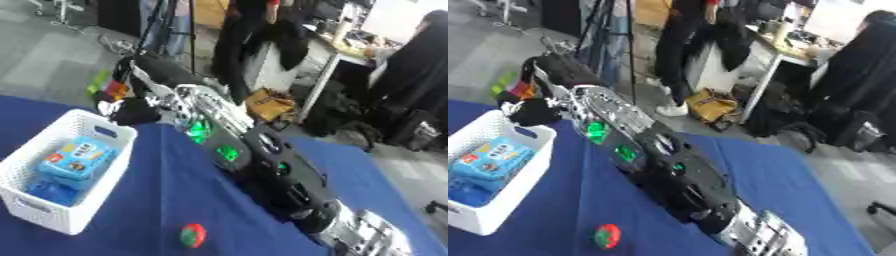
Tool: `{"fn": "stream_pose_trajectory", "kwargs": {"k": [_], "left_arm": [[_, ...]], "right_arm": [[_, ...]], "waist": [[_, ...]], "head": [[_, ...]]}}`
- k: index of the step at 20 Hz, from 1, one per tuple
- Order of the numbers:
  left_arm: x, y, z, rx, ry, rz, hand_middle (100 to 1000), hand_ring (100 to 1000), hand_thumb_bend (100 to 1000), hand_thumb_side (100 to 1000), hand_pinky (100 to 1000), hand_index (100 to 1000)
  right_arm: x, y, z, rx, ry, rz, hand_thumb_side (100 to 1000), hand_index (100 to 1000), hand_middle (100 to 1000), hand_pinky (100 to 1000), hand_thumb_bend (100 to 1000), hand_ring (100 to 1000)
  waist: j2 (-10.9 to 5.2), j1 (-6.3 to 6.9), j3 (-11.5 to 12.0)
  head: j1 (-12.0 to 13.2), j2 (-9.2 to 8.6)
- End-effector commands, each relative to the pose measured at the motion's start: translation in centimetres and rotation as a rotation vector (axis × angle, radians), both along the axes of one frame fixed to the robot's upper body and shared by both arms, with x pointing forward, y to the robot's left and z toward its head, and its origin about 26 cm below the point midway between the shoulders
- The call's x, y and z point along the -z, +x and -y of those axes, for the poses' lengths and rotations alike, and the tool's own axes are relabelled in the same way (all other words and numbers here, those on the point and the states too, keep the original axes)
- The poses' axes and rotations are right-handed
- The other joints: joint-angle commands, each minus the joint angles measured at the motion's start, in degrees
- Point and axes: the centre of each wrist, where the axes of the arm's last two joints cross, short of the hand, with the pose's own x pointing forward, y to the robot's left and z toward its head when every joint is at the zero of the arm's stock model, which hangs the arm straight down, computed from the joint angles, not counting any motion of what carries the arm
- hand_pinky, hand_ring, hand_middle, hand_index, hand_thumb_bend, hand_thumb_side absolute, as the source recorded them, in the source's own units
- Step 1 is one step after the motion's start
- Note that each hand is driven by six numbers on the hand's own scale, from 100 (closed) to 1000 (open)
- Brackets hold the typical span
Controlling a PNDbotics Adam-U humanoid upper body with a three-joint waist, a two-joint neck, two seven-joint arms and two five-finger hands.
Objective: Pick up objects on the table and place them in the box.
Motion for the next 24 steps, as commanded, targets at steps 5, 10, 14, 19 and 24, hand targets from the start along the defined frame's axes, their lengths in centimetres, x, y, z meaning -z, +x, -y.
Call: {"fn": "stream_pose_trajectory", "kwargs": {"k": [5,10,14,19,24], "left_arm": [[-1.4,-0.4,0.3,0.022,-0.001,0.050,883,896,100,985,940,871],[-1.6,-0.4,0.3,0.021,0.004,0.053,885,897,100,989,940,871],[-1.9,-0.4,0.3,0.023,0.006,0.060,885,897,100,990,941,871],[-2.2,-0.4,0.4,0.027,0.004,0.064,886,898,100,991,942,871],[-2.2,-0.5,0.5,0.033,0.002,0.062,886,900,100,996,943,871]], "right_arm": [[-1.5,-0.3,1.9,0.025,0.018,0.080,517,383,309,912,100,739],[-1.4,0.1,2.6,0.043,0.025,0.091,519,384,309,913,100,738],[-1.2,0.2,3.4,0.067,0.023,0.107,517,384,307,910,100,732],[-1.5,0.2,3.9,0.045,0.061,0.204,511,381,303,901,100,713],[-1.6,0.7,3.8,-0.002,0.214,0.308,485,378,298,859,100,673]], "waist": [[0.06,0.62,2.2],[0.88,0.62,2.6],[1.69,0.62,3.3],[2.24,0.62,4.4],[2.55,0.62,5.0]], "head": [[-1.9,-1.42],[-3.6,-1.12],[-5.1,-1.83],[-7.3,-2.46],[-8.4,-2.74]]}}
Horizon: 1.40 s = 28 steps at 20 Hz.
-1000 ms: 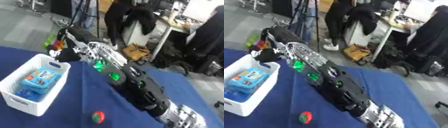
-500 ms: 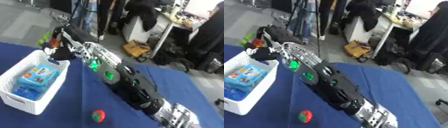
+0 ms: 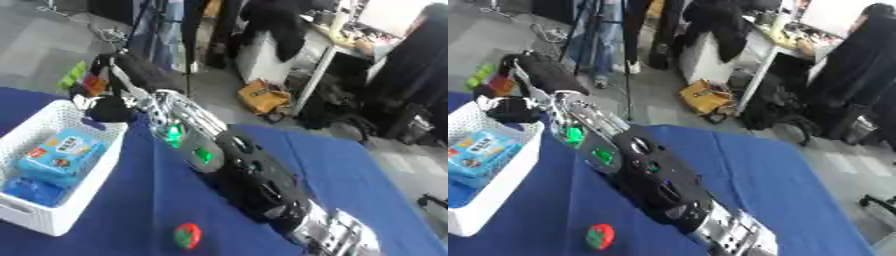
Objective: Pick up objects on the table and place them in the box.
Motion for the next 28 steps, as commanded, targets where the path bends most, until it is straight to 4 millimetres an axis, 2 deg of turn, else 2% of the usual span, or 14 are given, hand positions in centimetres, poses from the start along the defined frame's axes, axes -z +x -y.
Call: {"fn": "stream_pose_trajectory", "kwargs": {"k": [1,7,15,21,22,23,24,25,27,28], "left_arm": [[-0.6,-0.3,0.0,0.013,-0.006,0.022,886,900,100,996,943,871],[-0.4,-0.4,0.1,0.027,-0.008,0.012,887,901,100,1000,943,871],[-0.2,-0.5,0.2,0.048,-0.009,0.004,888,903,100,1000,943,870],[-0.3,-0.5,0.3,0.060,-0.011,0.006,887,904,100,1000,944,870],[-0.3,-0.5,0.3,0.060,-0.011,0.007,887,904,100,1000,944,870],[-0.3,-0.5,0.3,0.060,-0.012,0.006,887,904,100,1000,944,870],[-0.3,-0.5,0.3,0.059,-0.012,0.006,887,905,100,1000,944,870],[-0.3,-0.5,0.3,0.059,-0.011,0.005,887,905,100,1000,944,871],[-0.2,-0.5,0.3,0.060,-0.010,0.003,887,905,100,1000,943,871],[-0.2,-0.5,0.3,0.060,-0.009,0.003,887,904,100,1000,943,871]], "right_arm": [[-1.4,-0.2,0.4,-0.030,0.112,0.104,485,378,298,859,100,673],[-0.5,0.7,0.2,-0.071,0.233,0.135,483,377,295,849,100,663],[0.7,1.6,-0.3,-0.095,0.242,0.114,484,389,304,858,100,679],[0.7,1.9,-1.0,-0.119,0.304,0.105,473,388,303,830,100,664],[0.7,2.0,-1.1,-0.128,0.320,0.104,501,454,374,845,100,722],[0.8,1.9,-1.4,-0.158,0.327,0.090,501,454,374,845,100,722],[0.9,1.9,-1.5,-0.183,0.332,0.078,595,572,484,862,162,774],[1.0,1.8,-1.8,-0.224,0.321,0.060,651,646,574,874,201,800],[1.1,1.6,-1.8,-0.279,0.295,0.028,762,723,714,884,357,830],[1.1,1.6,-1.7,-0.295,0.283,0.014,802,798,782,889,401,843]], "waist": [[-1.04,0.64,-0.1],[-0.92,0.64,0.0],[-0.33,0.64,0.1],[-0.03,0.64,0.3],[-0.02,0.64,0.3],[0.00,0.64,0.3],[0.02,0.64,0.3],[0.02,0.64,0.2],[-0.01,0.64,0.0],[-0.03,0.64,0.0]], "head": [[-0.8,-0.93],[-1.6,-0.81],[-2.3,-0.64],[-2.6,-0.34],[-2.6,-0.30],[-2.6,-0.27],[-2.6,-0.24],[-2.6,-0.14],[-2.5,-0.11],[-2.5,-0.13]]}}
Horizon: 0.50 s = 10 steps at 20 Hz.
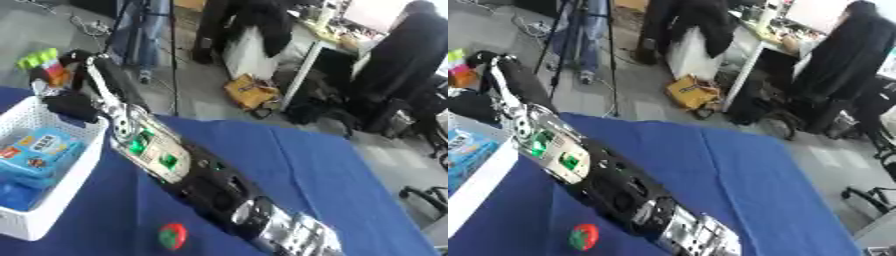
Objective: Pick up objects on the table and place them in the box.
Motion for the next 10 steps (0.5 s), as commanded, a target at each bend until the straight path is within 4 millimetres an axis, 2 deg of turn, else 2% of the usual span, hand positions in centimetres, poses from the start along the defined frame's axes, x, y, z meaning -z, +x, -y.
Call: {"fn": "stream_pose_trajectory", "kwargs": {"k": [1,3,7,10], "left_arm": [[-0.4,-0.4,0.1,0.017,-0.008,0.018,887,904,100,1000,943,871],[-0.3,-0.4,0.2,0.021,-0.011,0.016,887,904,100,1000,943,871],[-0.3,-0.5,0.3,0.035,-0.020,0.015,886,904,100,1000,942,871],[-0.4,-0.5,0.4,0.041,-0.025,0.019,886,903,100,1000,942,871]], "right_arm": [[-1.1,-0.7,0.2,-0.072,-0.045,0.000,825,831,811,893,404,850],[-1.1,-0.7,0.4,-0.092,-0.076,-0.030,833,887,870,900,432,864],[-1.2,-0.6,1.0,-0.083,-0.111,-0.065,832,881,867,905,375,869],[-1.2,-0.6,1.2,-0.074,-0.132,-0.082,836,901,894,911,387,877]], "waist": [[-1.23,0.64,-0.1],[-1.28,0.64,0.0],[-1.17,0.64,0.3],[-1.01,0.64,0.5]], "head": [[-0.2,0.09],[-0.3,0.20],[-0.7,0.33],[-0.9,0.36]]}}
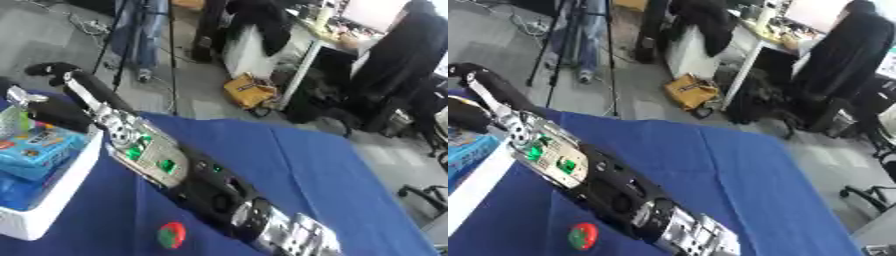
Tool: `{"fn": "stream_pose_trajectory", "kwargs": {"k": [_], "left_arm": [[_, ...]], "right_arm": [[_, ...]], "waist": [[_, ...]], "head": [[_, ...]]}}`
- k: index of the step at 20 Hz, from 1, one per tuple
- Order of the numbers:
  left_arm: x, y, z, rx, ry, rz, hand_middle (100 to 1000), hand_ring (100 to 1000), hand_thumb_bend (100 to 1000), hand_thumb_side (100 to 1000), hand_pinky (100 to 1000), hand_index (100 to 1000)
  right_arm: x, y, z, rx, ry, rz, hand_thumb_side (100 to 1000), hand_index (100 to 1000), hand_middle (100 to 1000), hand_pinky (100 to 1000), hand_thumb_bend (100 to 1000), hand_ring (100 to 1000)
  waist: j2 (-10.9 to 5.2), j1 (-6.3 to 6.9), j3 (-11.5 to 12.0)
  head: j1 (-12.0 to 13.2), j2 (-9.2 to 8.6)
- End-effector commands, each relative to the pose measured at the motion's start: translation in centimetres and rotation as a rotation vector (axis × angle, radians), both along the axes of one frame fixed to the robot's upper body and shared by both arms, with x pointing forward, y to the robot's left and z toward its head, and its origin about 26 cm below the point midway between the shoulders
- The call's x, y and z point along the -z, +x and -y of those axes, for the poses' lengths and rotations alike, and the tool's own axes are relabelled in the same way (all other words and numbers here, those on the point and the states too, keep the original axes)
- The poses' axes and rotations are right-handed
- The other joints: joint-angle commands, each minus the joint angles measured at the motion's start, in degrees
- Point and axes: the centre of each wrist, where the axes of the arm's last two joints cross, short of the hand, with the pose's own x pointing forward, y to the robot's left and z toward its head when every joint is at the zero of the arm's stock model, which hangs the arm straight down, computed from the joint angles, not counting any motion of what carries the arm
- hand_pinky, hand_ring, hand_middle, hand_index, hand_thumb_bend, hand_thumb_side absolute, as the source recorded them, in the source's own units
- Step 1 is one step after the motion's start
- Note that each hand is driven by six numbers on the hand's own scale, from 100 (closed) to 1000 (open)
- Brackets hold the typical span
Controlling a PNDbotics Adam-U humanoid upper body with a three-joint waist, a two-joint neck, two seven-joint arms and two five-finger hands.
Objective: Pick up objects on the table and place them in the box.
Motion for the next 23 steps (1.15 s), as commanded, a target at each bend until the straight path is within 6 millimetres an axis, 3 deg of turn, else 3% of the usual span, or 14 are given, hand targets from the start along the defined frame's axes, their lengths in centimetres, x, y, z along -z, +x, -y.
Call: {"fn": "stream_pose_trajectory", "kwargs": {"k": [1,23], "left_arm": [[-0.5,-0.4,0.2,0.022,-0.015,0.023,886,904,100,1000,941,871],[-0.7,-0.5,0.3,0.019,-0.012,0.035,885,903,100,1000,940,871]], "right_arm": [[-1.5,-0.6,1.0,0.026,-0.034,0.030,835,902,903,911,385,878],[-1.4,-0.3,2.6,0.065,-0.025,0.026,807,893,914,913,378,882]], "waist": [[-0.98,0.64,0.0],[-1.01,0.64,-0.5]], "head": [[-0.3,0.17],[-1.3,0.61]]}}
